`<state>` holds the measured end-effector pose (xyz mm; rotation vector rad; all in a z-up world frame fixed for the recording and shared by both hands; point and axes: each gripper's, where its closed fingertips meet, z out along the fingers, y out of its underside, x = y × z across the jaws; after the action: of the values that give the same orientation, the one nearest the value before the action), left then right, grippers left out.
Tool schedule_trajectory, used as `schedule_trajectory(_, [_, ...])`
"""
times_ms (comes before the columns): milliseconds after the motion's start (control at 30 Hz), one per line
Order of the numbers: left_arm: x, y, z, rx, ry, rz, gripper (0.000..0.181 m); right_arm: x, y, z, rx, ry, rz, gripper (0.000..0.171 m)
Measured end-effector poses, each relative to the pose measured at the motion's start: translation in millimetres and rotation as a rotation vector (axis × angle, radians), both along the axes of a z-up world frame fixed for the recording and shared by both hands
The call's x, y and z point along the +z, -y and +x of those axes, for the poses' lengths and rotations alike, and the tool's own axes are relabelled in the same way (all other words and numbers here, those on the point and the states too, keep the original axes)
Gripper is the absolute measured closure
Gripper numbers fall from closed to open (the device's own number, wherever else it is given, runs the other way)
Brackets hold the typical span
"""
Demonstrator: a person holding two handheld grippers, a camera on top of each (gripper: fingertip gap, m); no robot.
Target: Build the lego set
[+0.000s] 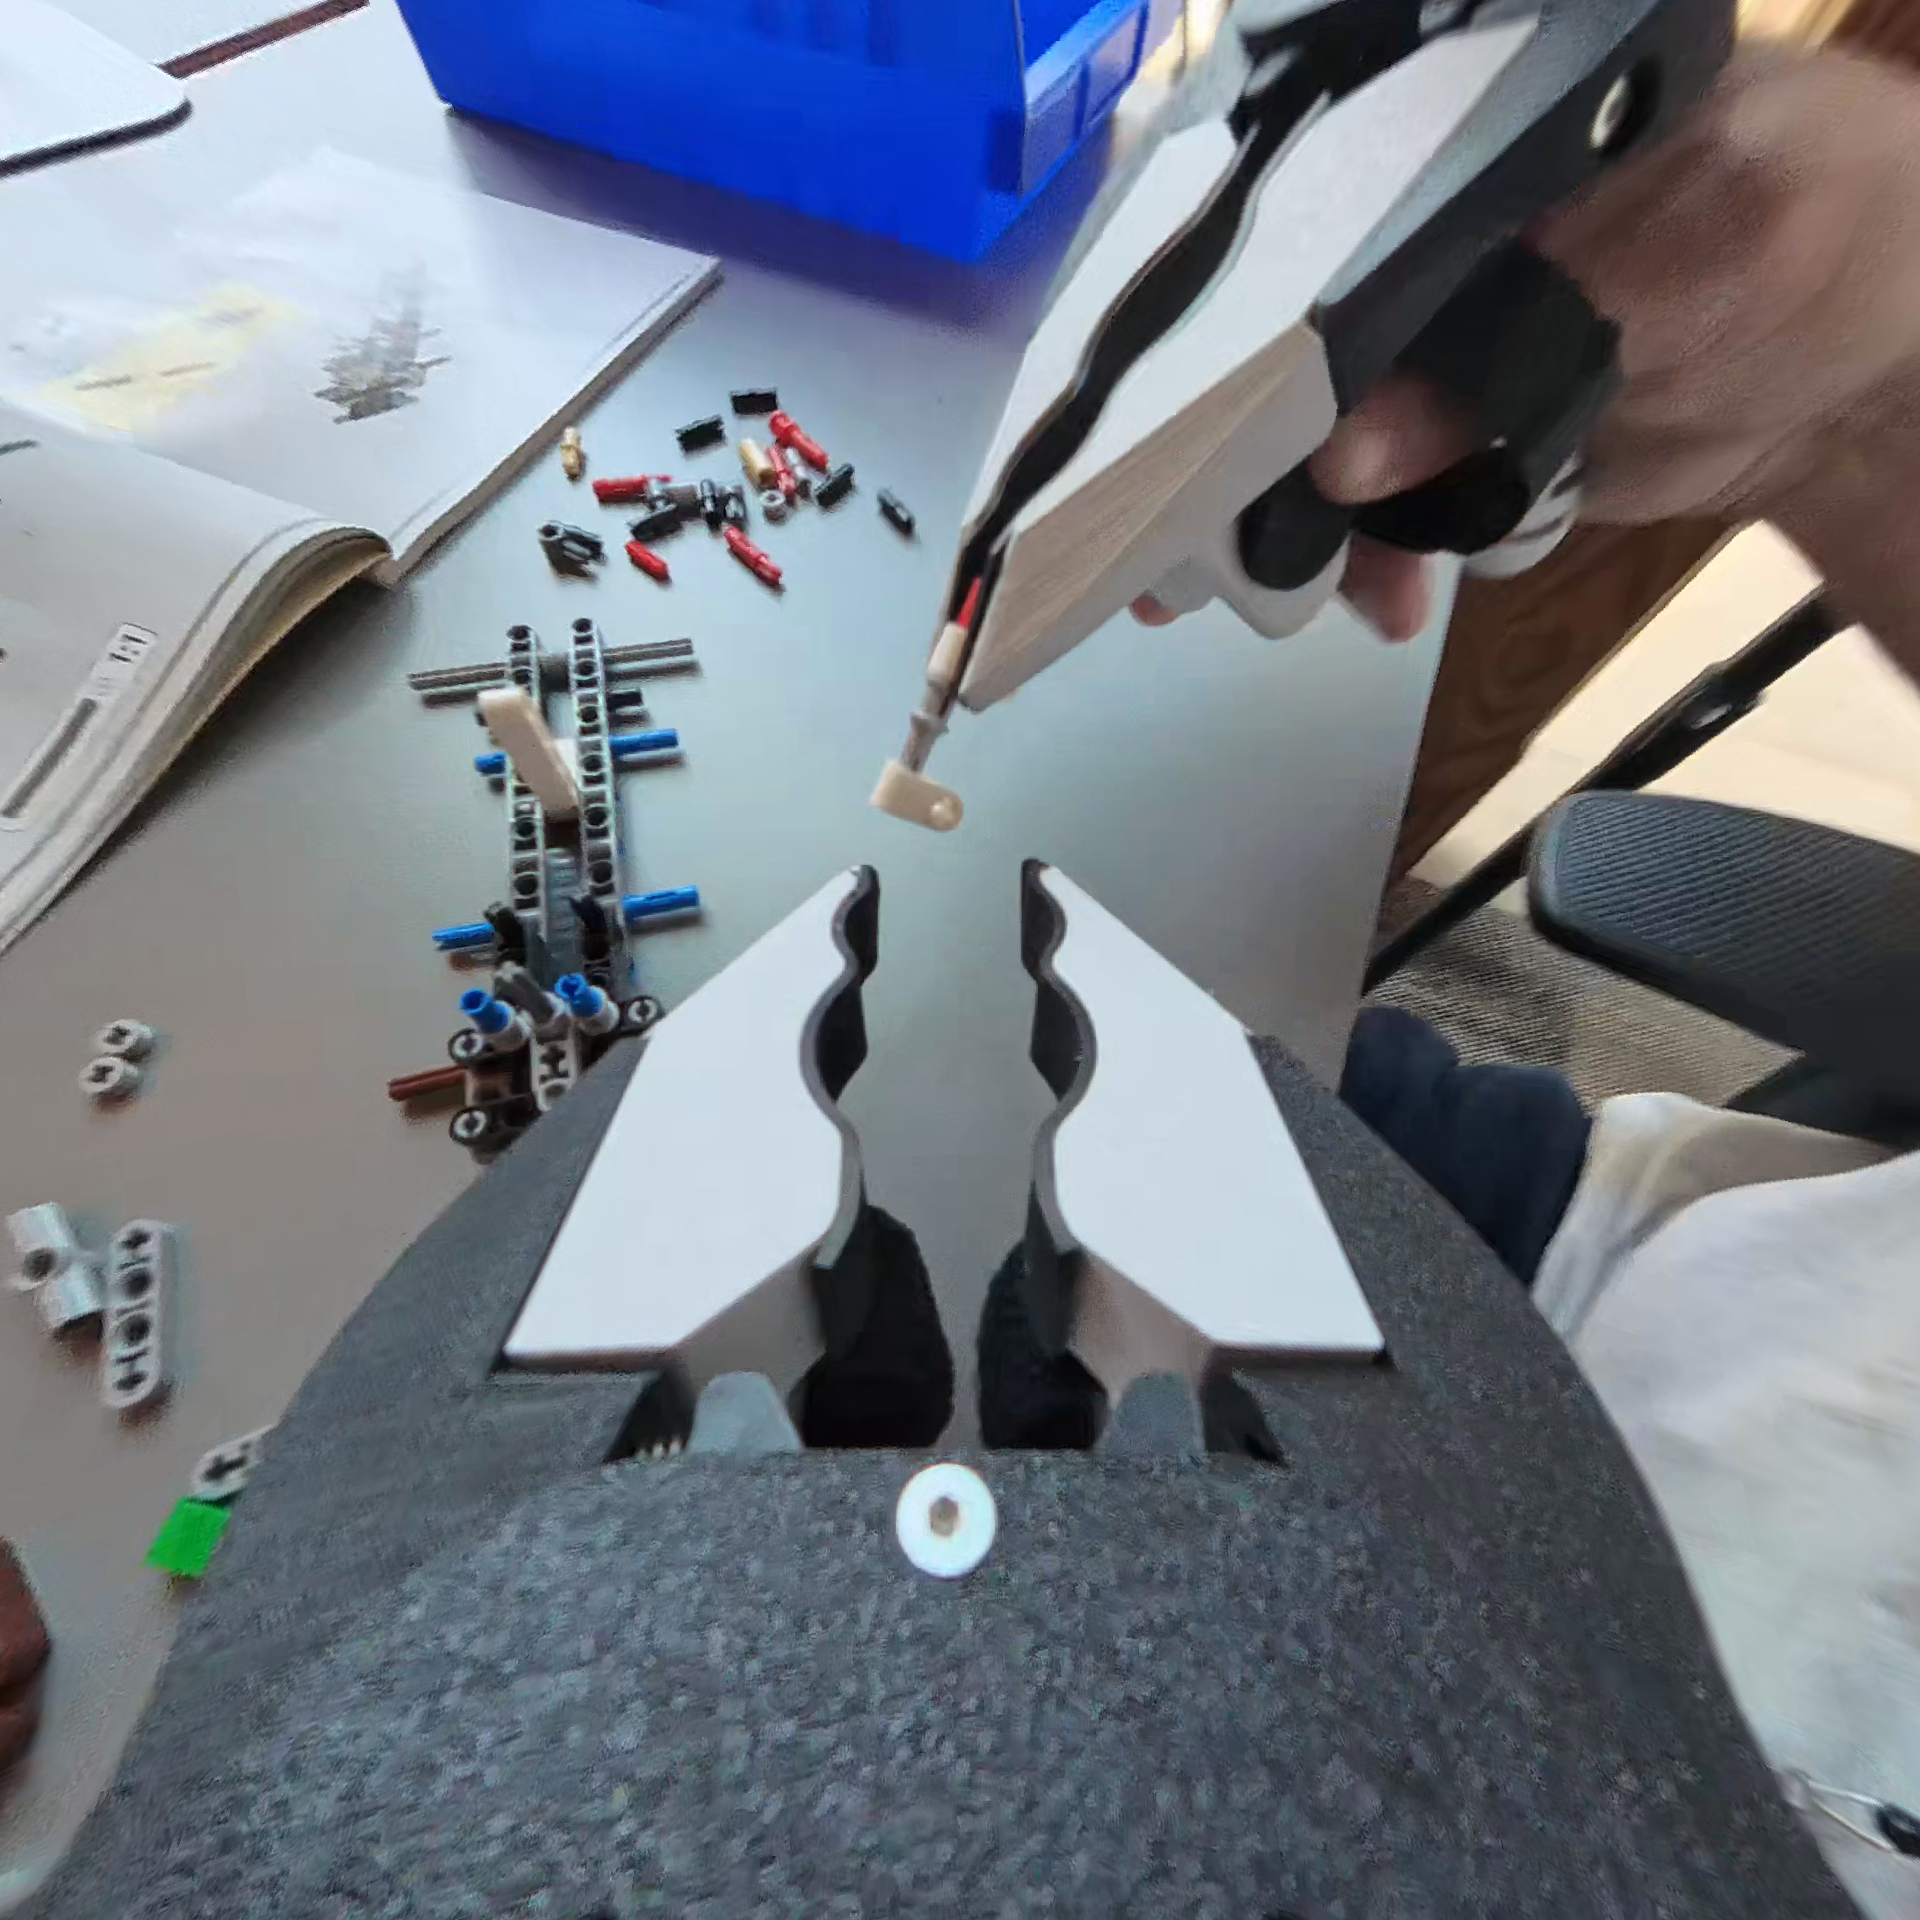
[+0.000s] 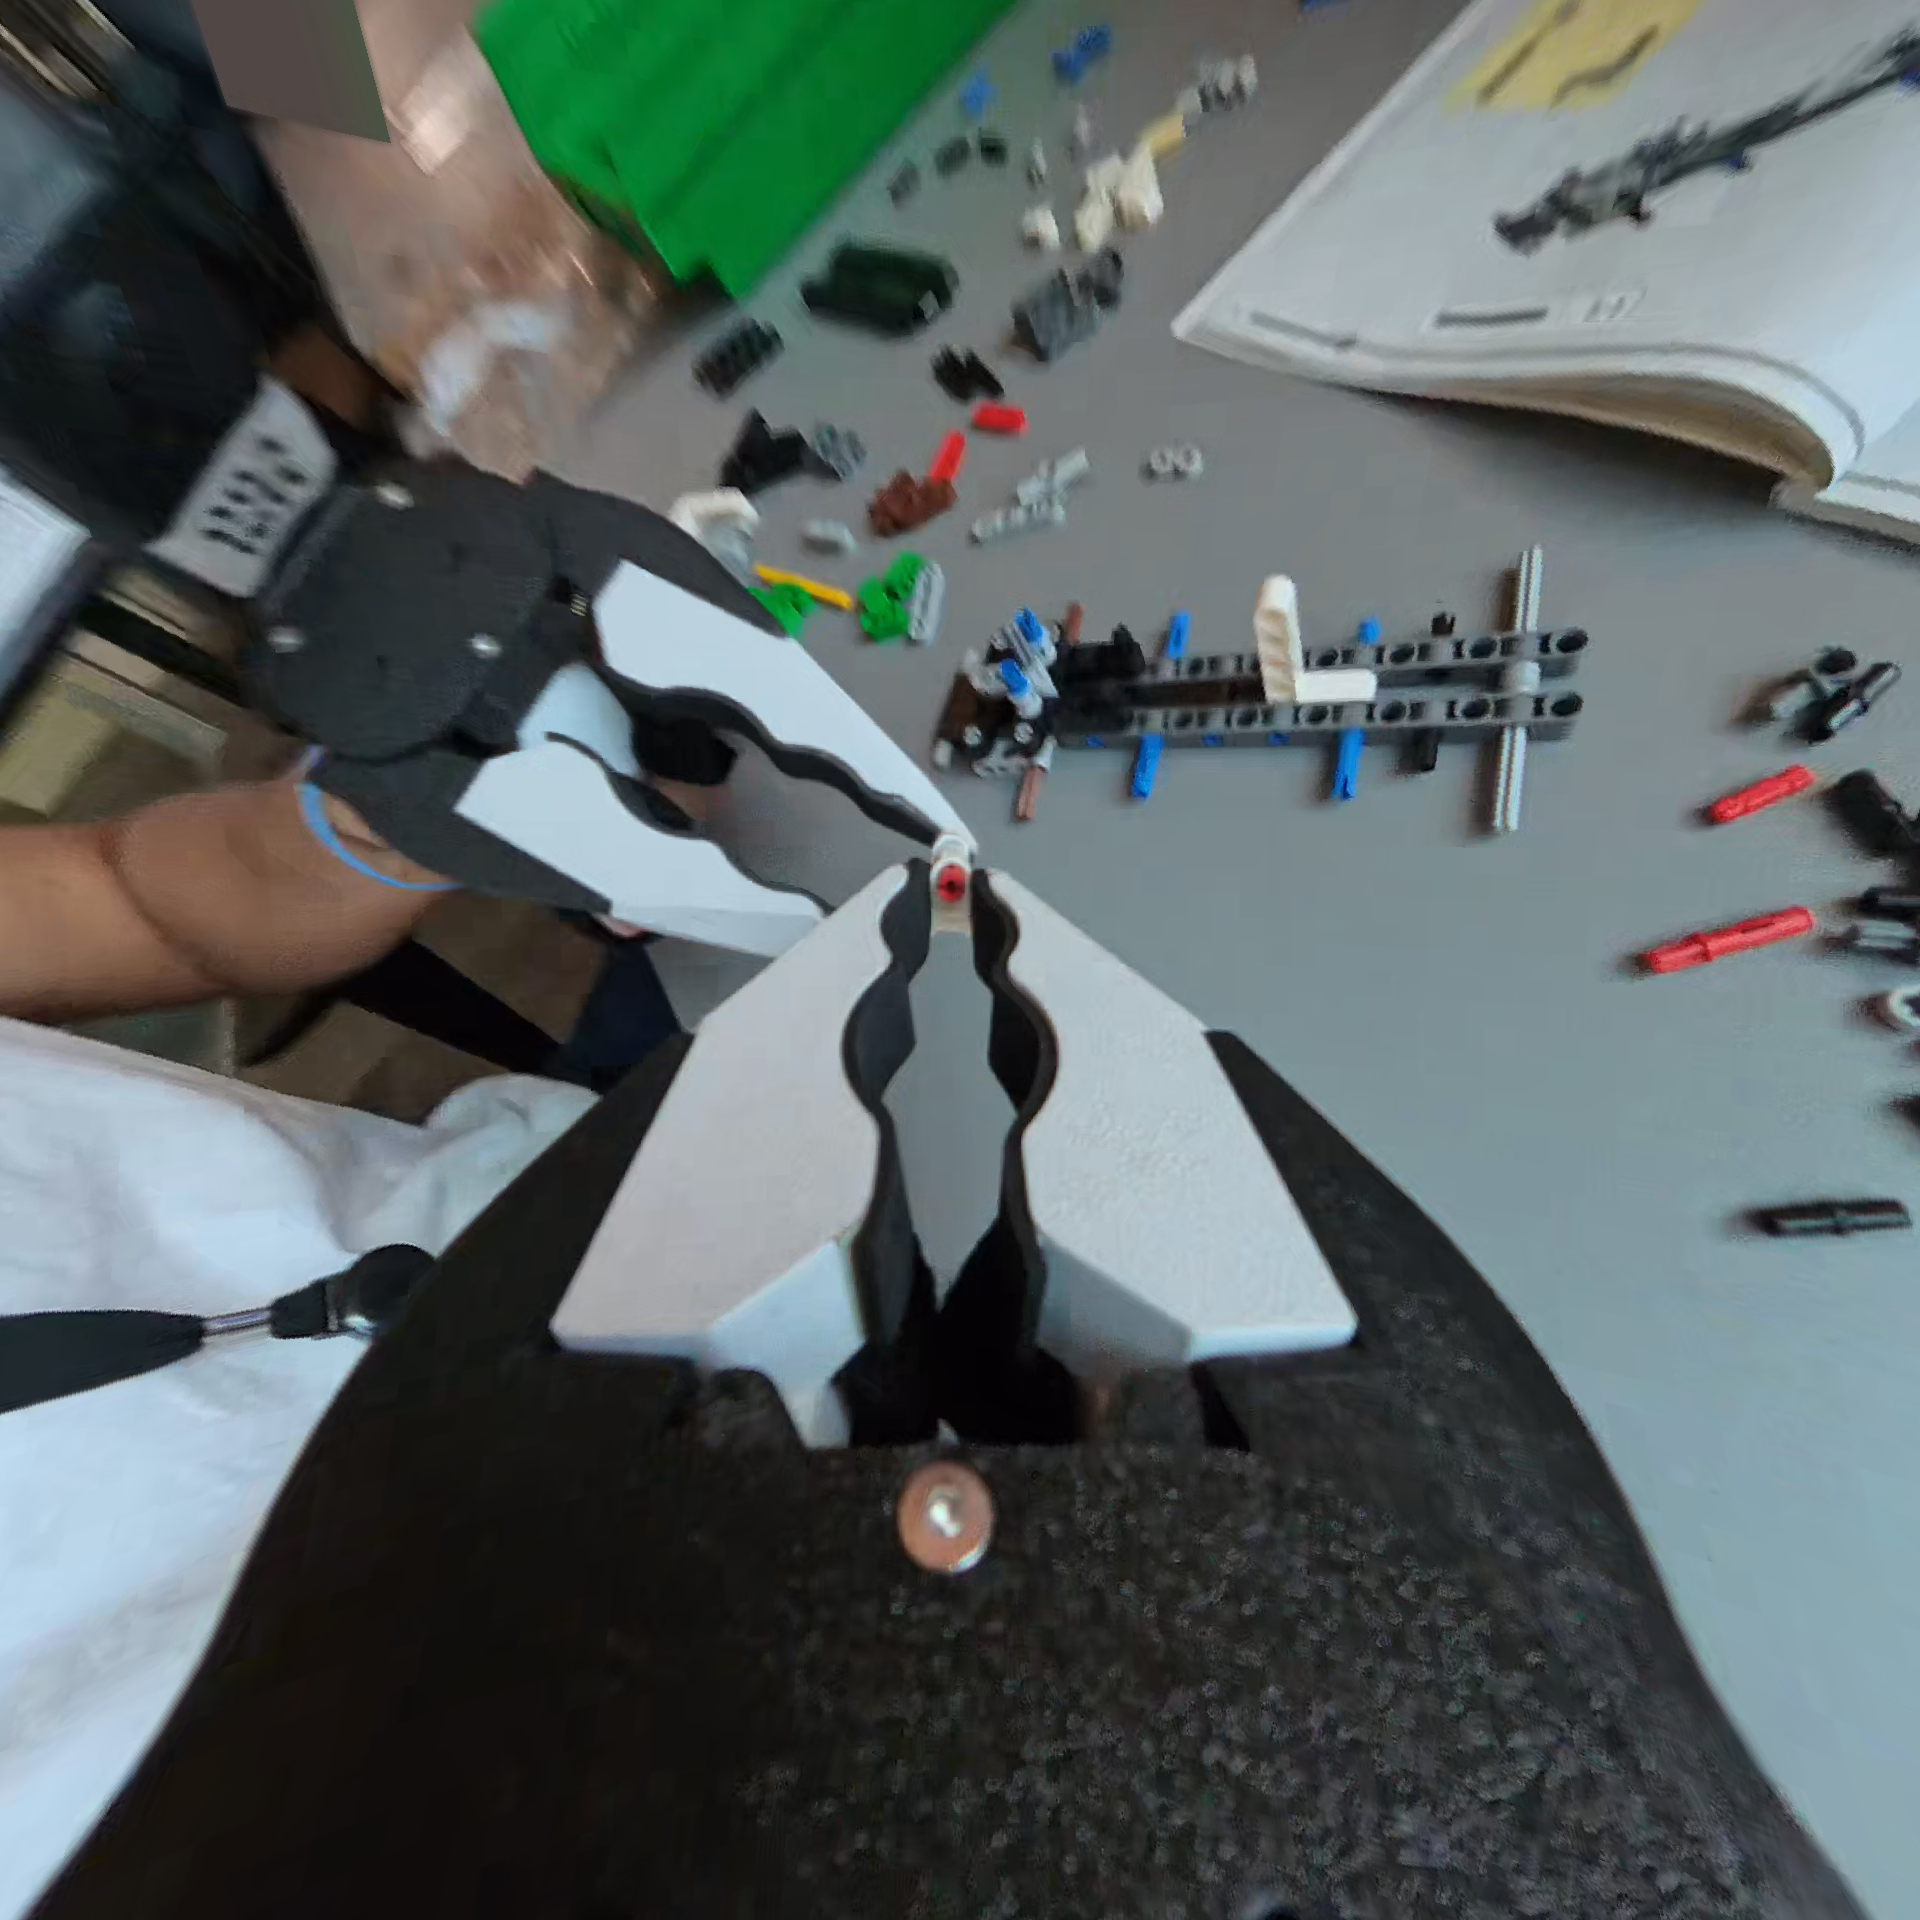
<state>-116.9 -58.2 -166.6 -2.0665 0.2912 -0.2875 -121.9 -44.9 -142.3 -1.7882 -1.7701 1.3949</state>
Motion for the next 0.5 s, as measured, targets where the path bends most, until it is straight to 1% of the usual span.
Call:
schedule_trajectory(67, [14, 4, 6, -0.056, 0.155, 0.036, 0.156, 20, 5, 7, 0.055, -0.174, -0.158, 0.167])
schedule_trajectory(133, [34, 8, 14, -0.128, 0.307, 0.107, 0.157, 33, 11, 12, 0.098, -0.322, -0.224, 0.167])
schedule_trajectory(200, [50, 12, 22, -0.206, 0.458, 0.15, 0.162, 36, 16, 15, 0.131, -0.379, -0.278, 0.167])
schedule_trajectory(267, [58, 15, 26, -0.254, 0.568, 0.166, 0.163, 43, 19, 16, 0.156, -0.424, -0.371, 0.167])
schedule_trajectory(367, [65, 17, 22, -0.274, 0.669, 0.178, 0.163, 45, 19, 16, 0.178, -0.458, -0.415, 0.167])
schedule_trajectory(467, [70, 14, 12, -0.243, 0.73, 0.204, 0.166, 49, 17, 18, 0.197, -0.475, -0.433, 0.167])
schedule_trajectory(500, [70, 15, 11, -0.241, 0.74, 0.207, 0.174, 48, 15, 17, 0.185, -0.473, -0.422, 0.167])
